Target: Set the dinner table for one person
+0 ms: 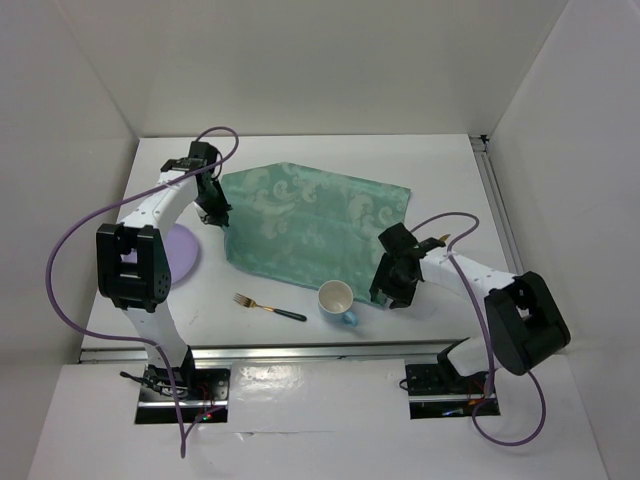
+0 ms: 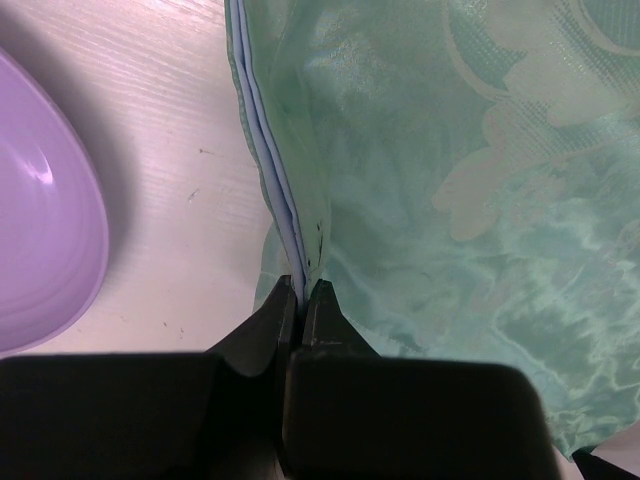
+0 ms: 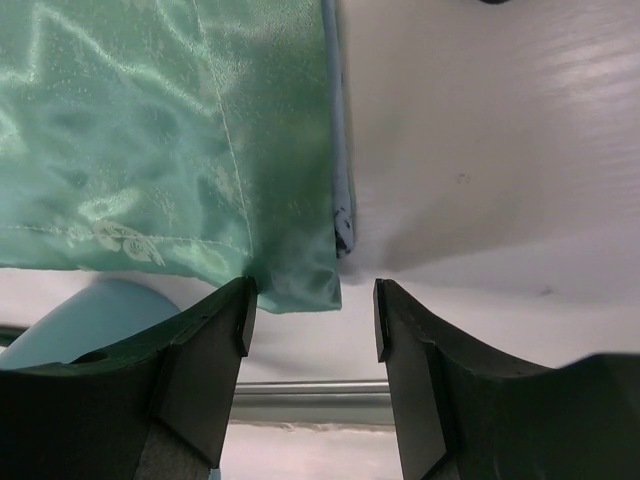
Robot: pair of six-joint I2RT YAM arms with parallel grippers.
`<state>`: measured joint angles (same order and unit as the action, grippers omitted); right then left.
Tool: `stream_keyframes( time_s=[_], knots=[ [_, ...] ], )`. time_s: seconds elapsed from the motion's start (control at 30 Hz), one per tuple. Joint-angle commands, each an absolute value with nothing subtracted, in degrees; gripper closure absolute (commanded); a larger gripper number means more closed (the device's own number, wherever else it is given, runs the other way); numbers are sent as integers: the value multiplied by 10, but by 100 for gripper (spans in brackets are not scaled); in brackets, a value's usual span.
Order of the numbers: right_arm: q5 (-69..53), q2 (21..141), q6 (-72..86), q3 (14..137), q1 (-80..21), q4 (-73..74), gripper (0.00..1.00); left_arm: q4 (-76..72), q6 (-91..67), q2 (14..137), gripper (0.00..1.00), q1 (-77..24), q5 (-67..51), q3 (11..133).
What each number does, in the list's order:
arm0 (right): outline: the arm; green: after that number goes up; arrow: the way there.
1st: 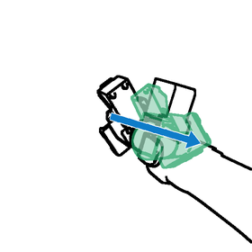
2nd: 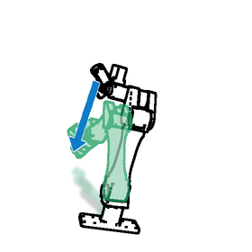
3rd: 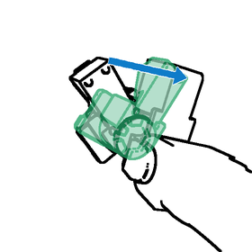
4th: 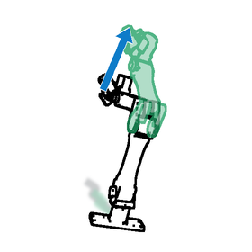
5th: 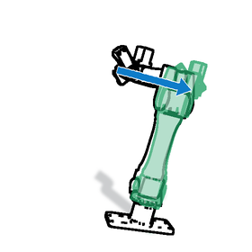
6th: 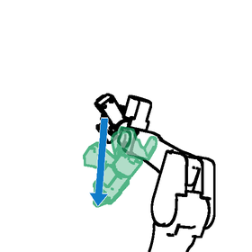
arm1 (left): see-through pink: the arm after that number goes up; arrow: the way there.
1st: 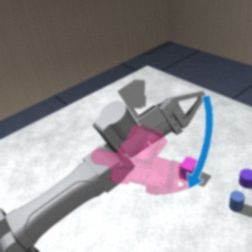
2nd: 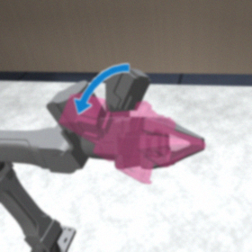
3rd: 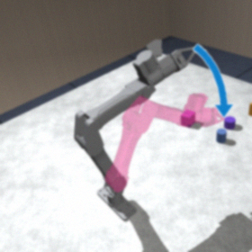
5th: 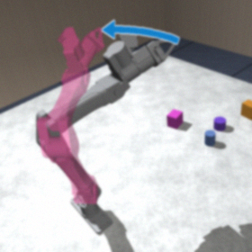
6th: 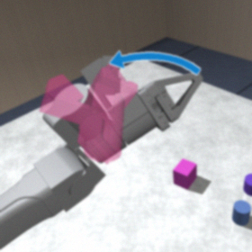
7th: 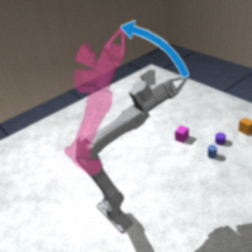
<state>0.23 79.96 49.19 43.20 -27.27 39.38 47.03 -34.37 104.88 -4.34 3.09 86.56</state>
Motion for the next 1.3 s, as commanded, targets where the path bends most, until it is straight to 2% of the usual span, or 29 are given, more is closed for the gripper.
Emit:
stream_keyframes(
  time_s=[0.0, 0.27, 0.33, 0.37, 0.47, 0.5, 0.53, 0.67, 0.9, 1.1, 1.27],
  knots=[
    [-30, 799, 499, 410, -264, 314, 38, 464, -330, 1023, 100, -45, 28, 863],
    [41, 825, 499, 373, -258, 259, 38, 464, -330, 1023, 100, -45, 33, 863],
    [52, 825, 499, 366, -250, 242, 42, 469, -330, 1023, 100, -45, 33, 863],
    [59, 825, 491, 366, -244, 223, 49, 469, -330, 1023, 100, -45, 33, 863],
    [66, 840, 476, 381, -230, 217, 79, 475, -330, 1023, 100, -45, 33, 874],
    [73, 847, 469, 393, -230, 217, 98, 475, -330, 1028, 100, -45, 39, 875],
    [84, 847, 463, 407, -230, 229, 100, 481, -330, 1028, 100, -45, 40, 882],
    [127, 853, 407, 531, -225, 303, 100, 496, -330, 1028, 100, -45, 34, 937],
    [148, 860, 306, 877, -170, 420, 100, 551, -319, 1015, 100, -39, -7, 1108],
    [153, 846, 276, 1034, -164, 482, 100, 551, -330, 954, 100, -5, -79, 1193],
    [159, 821, 271, 1091, -159, 517, 100, 551, -330, 920, 100, 27, -104, 1240]
  ],
)
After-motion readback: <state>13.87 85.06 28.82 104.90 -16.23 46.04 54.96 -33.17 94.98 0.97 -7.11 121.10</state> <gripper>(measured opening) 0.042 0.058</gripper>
